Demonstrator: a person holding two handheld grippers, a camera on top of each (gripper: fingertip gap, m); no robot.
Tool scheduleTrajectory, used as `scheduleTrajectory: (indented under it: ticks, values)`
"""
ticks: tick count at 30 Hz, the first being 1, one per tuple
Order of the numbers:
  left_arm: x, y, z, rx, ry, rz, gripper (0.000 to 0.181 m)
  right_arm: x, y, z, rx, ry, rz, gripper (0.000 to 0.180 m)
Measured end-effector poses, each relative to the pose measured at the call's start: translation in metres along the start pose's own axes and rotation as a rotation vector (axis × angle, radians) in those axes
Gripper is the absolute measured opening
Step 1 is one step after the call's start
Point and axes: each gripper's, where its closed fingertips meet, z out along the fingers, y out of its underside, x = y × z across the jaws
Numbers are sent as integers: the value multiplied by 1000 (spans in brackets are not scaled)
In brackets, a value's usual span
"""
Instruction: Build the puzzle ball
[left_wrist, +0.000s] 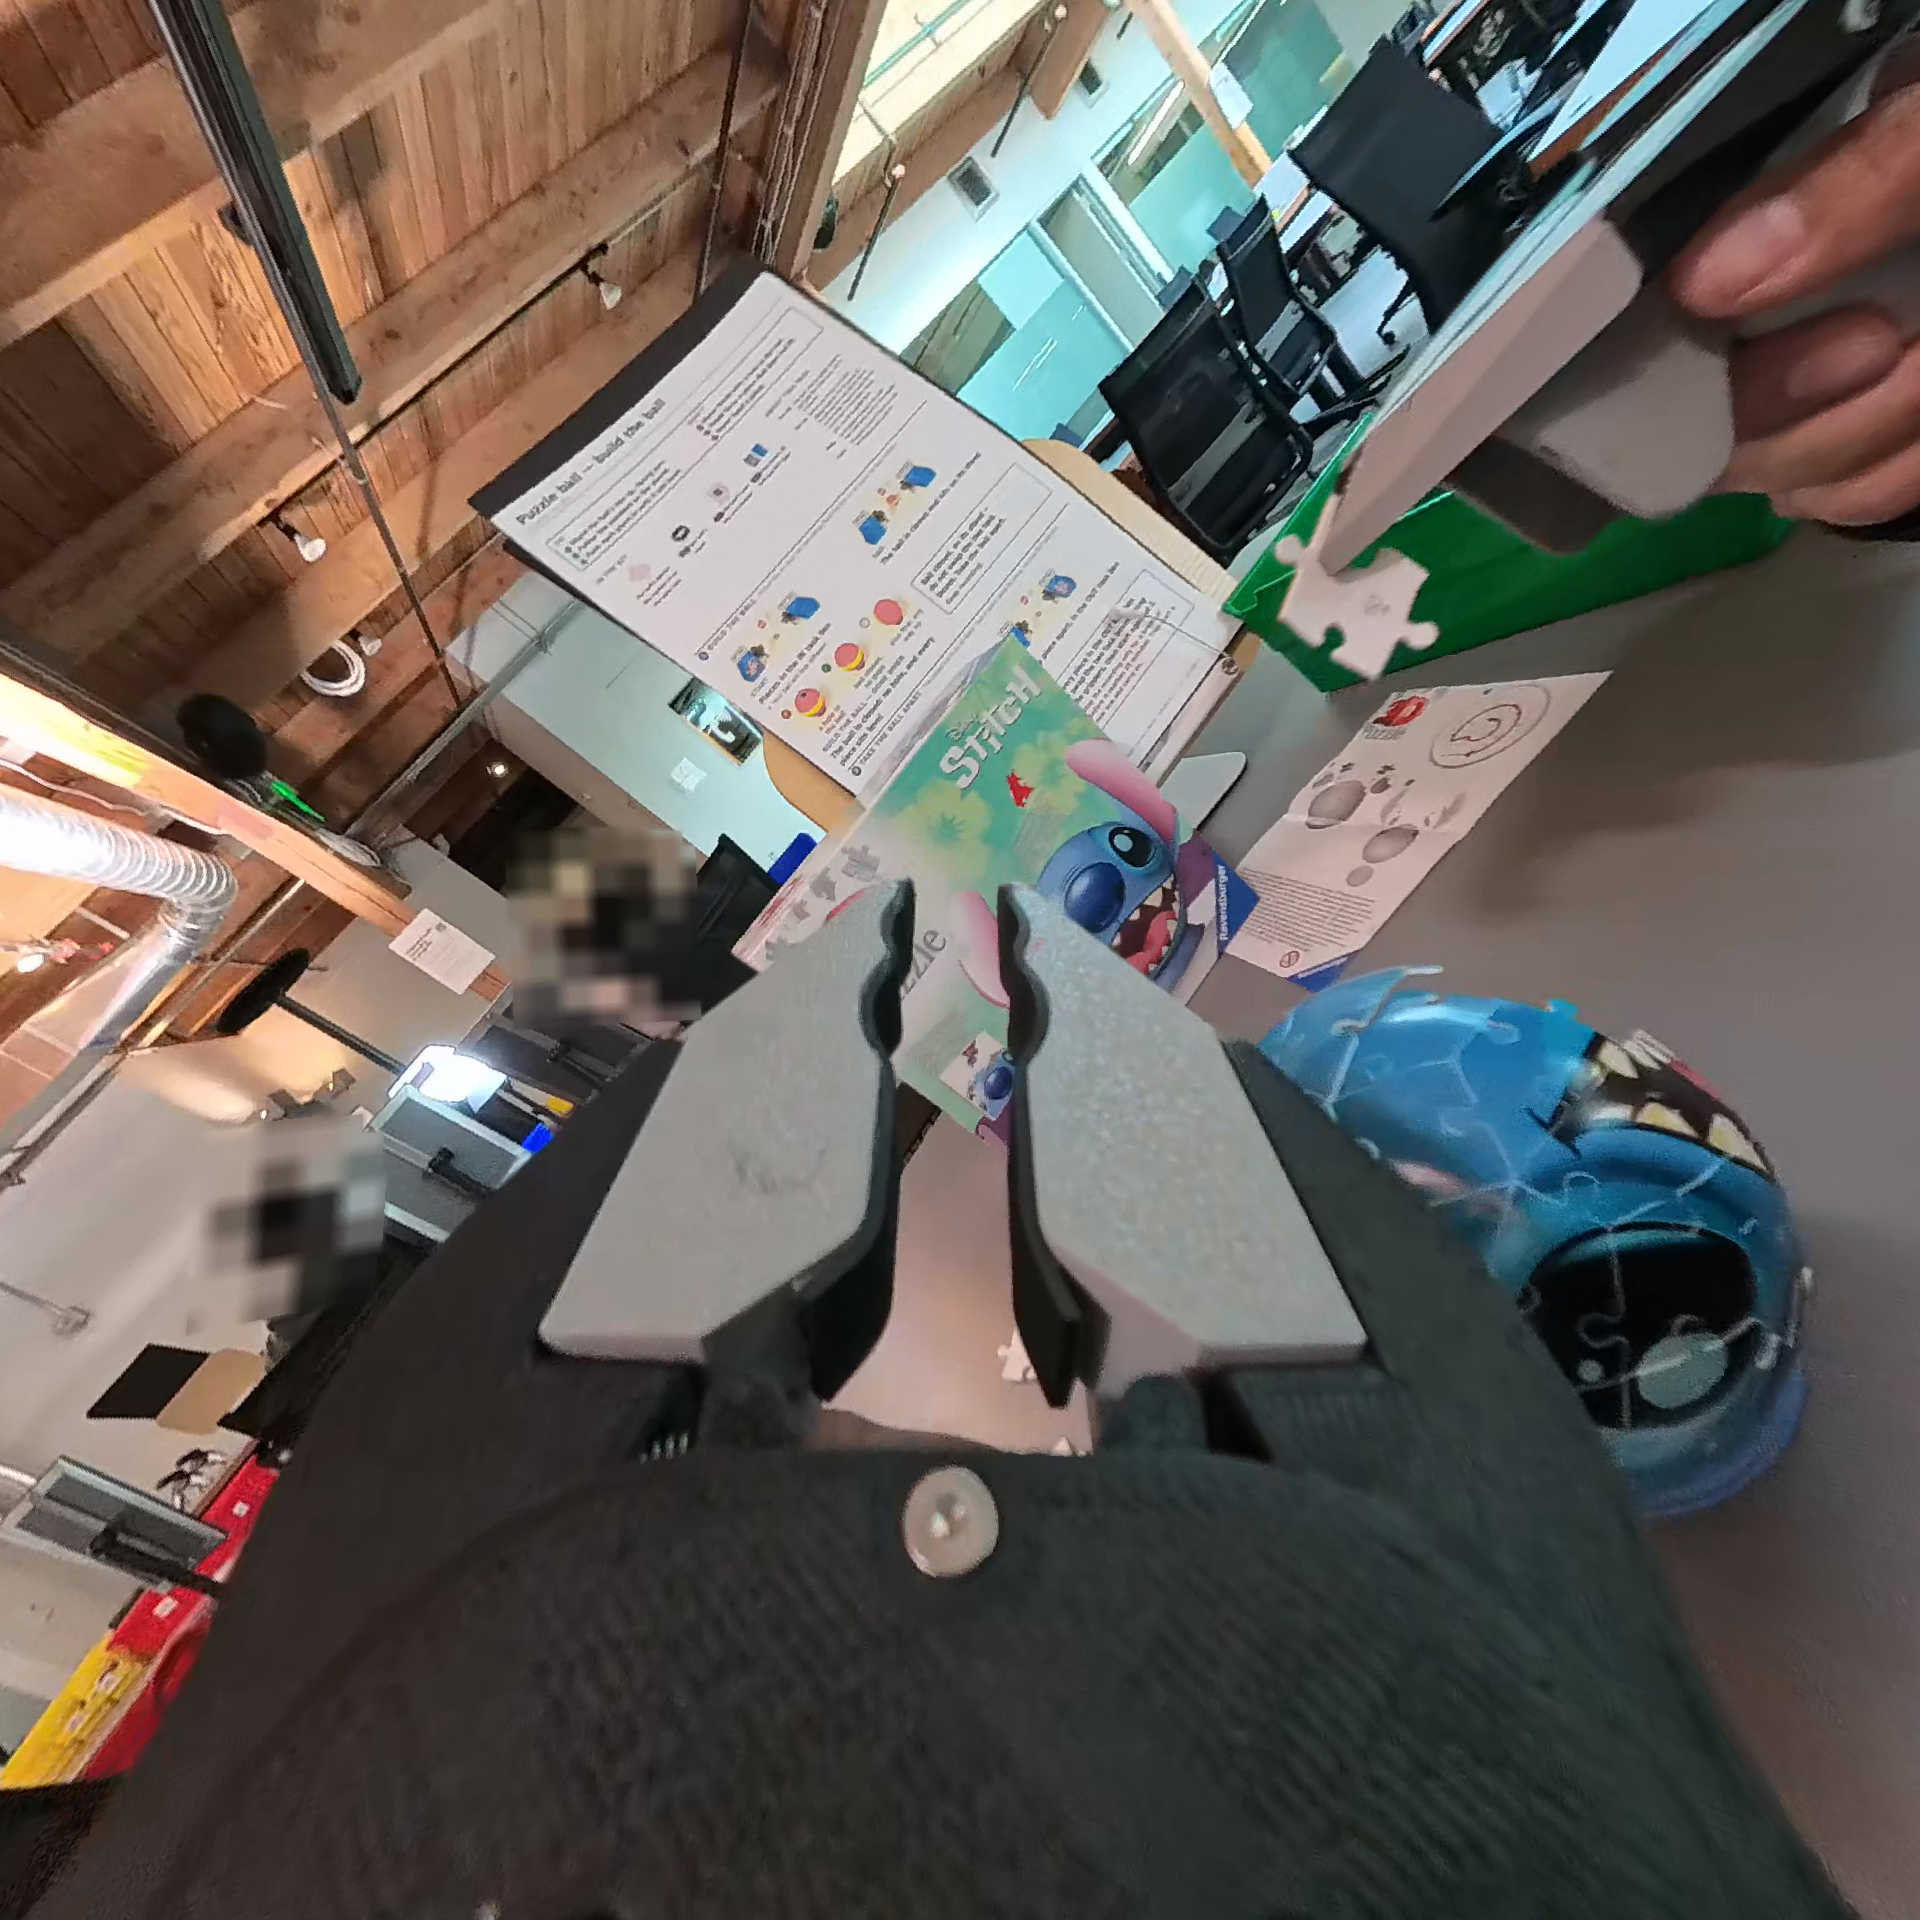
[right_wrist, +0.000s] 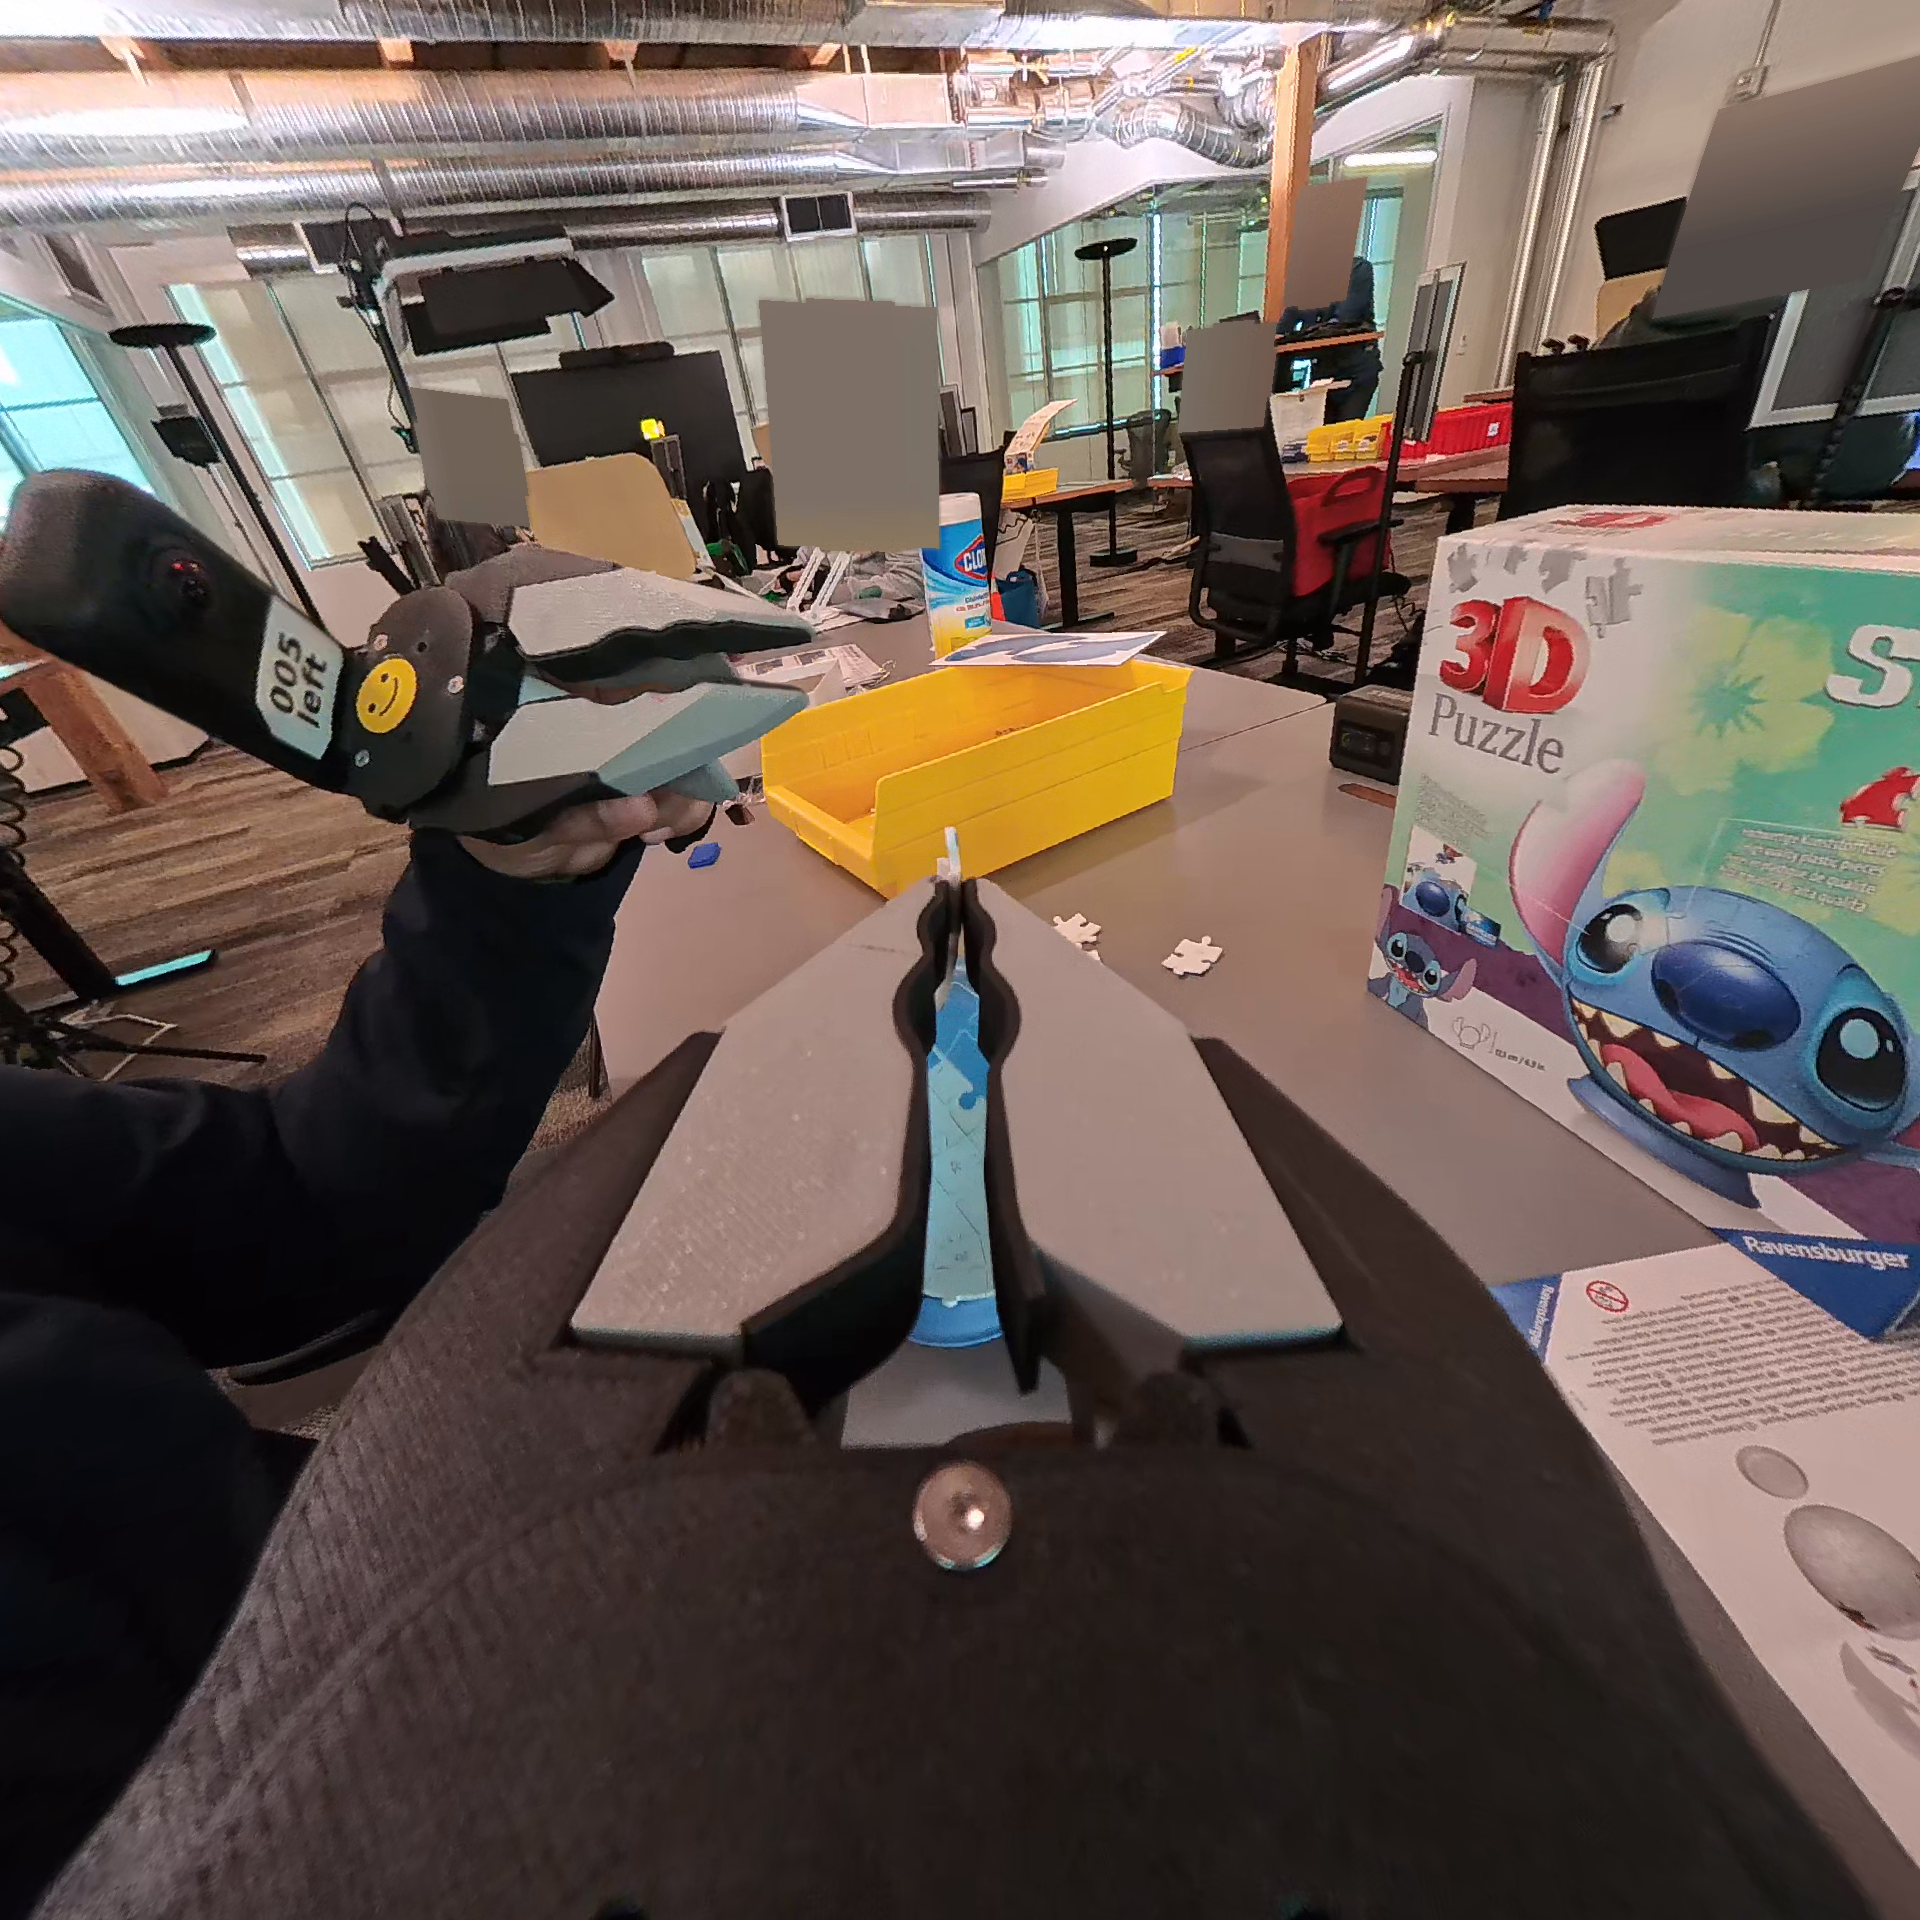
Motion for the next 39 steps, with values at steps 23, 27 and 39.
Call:
scheduleTrajectory:
  ticks: [23, 27, 39]
  values:
    - [-20, 42, 9, -157, -58, -164, 13, 16, 10, -5, -73, 42, -37, 0]
    - [-21, 45, 8, -163, -63, -172, 13, 15, 12, -4, -87, 44, -49, 0]
    - [-24, 48, 8, -175, -73, -181, 12, 16, 8, -7, -73, 44, -44, 0]
